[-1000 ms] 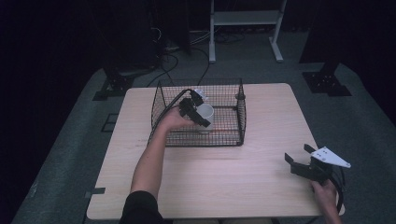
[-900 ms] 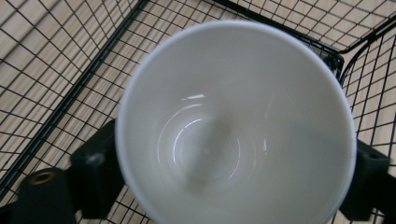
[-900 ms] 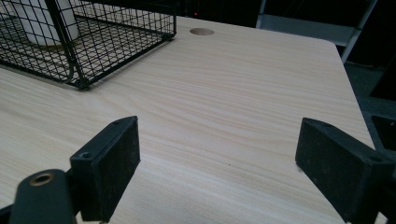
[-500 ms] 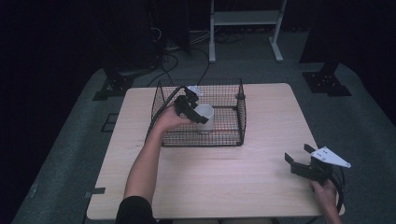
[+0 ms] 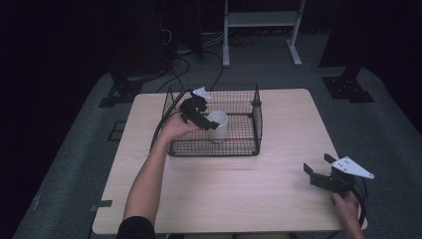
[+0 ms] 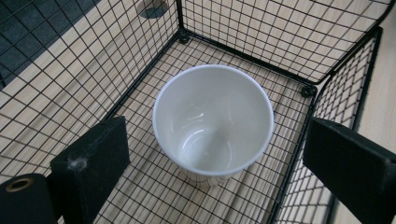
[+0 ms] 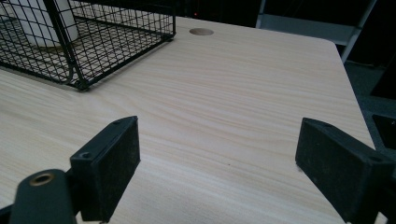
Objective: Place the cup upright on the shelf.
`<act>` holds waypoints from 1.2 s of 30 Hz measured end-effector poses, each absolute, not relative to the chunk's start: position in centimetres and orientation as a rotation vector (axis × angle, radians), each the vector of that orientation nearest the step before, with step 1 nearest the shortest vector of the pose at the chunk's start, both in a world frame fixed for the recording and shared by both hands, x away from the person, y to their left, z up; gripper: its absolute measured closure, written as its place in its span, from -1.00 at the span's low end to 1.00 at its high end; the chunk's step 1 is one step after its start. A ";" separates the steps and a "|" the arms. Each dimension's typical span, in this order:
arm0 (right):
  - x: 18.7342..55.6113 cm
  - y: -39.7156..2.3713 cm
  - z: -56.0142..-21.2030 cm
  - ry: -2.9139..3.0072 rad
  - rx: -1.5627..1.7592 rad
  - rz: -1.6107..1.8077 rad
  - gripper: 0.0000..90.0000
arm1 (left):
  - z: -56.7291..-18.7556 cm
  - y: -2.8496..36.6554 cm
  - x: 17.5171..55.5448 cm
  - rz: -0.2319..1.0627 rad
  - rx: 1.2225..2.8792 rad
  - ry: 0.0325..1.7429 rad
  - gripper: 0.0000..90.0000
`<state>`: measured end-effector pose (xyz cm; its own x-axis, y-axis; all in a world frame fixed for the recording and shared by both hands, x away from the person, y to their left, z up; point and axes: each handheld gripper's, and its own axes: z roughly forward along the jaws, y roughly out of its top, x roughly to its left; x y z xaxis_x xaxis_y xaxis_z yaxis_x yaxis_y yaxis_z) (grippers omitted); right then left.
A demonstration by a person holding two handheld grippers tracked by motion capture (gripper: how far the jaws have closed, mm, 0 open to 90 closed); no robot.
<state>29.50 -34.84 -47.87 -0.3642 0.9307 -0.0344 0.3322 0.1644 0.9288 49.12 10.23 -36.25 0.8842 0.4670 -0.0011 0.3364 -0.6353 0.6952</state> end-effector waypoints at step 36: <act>29.5 -34.9 -47.9 1.799 1.209 1.185 -0.71 | -34.8 14.7 41.7 0.366 2.201 0.558 -0.85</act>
<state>29.53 -34.85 -47.87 -0.3557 0.9340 -0.0347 0.3370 0.1628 0.9273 41.73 14.70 -34.81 0.8597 0.5057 0.0725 0.2685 -0.5680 0.7780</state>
